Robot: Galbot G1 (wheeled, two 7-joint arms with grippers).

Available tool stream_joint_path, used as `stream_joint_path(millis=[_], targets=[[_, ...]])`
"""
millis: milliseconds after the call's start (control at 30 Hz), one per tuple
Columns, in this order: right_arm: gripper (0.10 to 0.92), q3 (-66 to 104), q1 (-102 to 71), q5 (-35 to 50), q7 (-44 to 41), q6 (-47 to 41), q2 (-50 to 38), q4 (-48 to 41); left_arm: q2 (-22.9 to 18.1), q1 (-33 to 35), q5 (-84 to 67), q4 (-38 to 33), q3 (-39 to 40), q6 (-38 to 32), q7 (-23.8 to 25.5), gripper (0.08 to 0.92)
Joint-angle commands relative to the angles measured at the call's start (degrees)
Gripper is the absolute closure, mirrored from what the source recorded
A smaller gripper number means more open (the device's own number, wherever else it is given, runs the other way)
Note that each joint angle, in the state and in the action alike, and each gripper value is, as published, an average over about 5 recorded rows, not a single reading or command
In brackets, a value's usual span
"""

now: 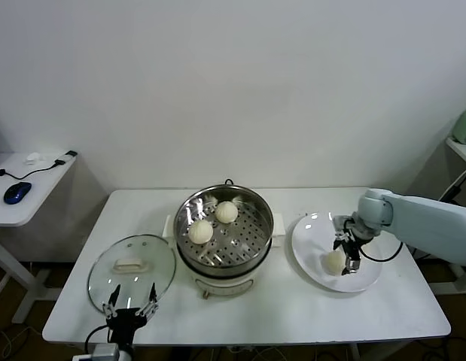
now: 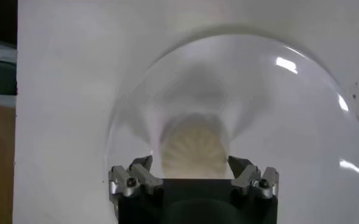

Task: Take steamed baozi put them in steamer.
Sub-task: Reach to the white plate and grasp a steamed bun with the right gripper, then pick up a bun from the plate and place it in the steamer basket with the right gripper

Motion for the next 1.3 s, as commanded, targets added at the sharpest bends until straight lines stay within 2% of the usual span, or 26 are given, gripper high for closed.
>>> stream_joint_path(millis=[33, 233, 433, 567, 700, 900, 1000, 1100, 1200, 1300], targets=[[0.254, 2.17, -2.66, -1.48, 1.05, -0.46, 0.32, -1.46, 0.07, -0.02, 0.03, 0.18, -0.03, -0.01, -0.01, 0.177], [0.386, 1.06, 0.58, -1.24, 0.20, -0.38, -0.31, 0.15, 0.08, -0.11, 0.01, 0.16, 0.01, 0.05, -0.08, 0.177], [0.414, -6.95, 17.43, 2.93, -3.75, 2.78, 1.09, 3.75, 0.03, -0.03, 0.21, -0.32, 0.30, 0.26, -0.04, 0.177], [0.414, -13.40, 32.70, 6.74, -8.12, 9.07, 7.57, 3.25, 0.17, 0.07, 0.47, -0.64, 0.40, 0.42, 0.00, 0.177], [0.414, -12.13, 42.68, 11.17, -11.27, 14.77, 15.79, 4.42, 0.39, 0.37, 0.96, -1.19, 0.73, 0.54, 0.12, 0.177], [0.414, -3.09, 43.39, 12.60, -11.37, 24.44, 27.03, 11.82, 0.68, 0.73, 1.60, -1.48, 0.95, 0.61, 0.17, 0.177], [0.414, -1.15, 39.48, 10.08, -11.53, 30.84, 30.12, 15.79, 0.65, 0.87, 1.82, -1.52, 0.98, 0.58, 0.13, 0.177], [0.414, -1.14, 34.38, 3.27, -11.40, 37.48, 31.16, 17.79, 0.60, 1.26, 1.91, -1.69, 0.92, 0.54, 0.06, 0.177], [0.414, -1.46, 29.30, -5.00, -10.43, 43.87, 31.72, 17.22, 0.71, 1.78, 1.89, -1.89, 0.70, 0.48, -0.02, 0.177], [0.414, -1.91, 25.30, -9.30, -8.95, 46.48, 32.26, 15.84, 0.76, 2.04, 1.80, -2.13, 0.40, 0.47, -0.08, 0.177]])
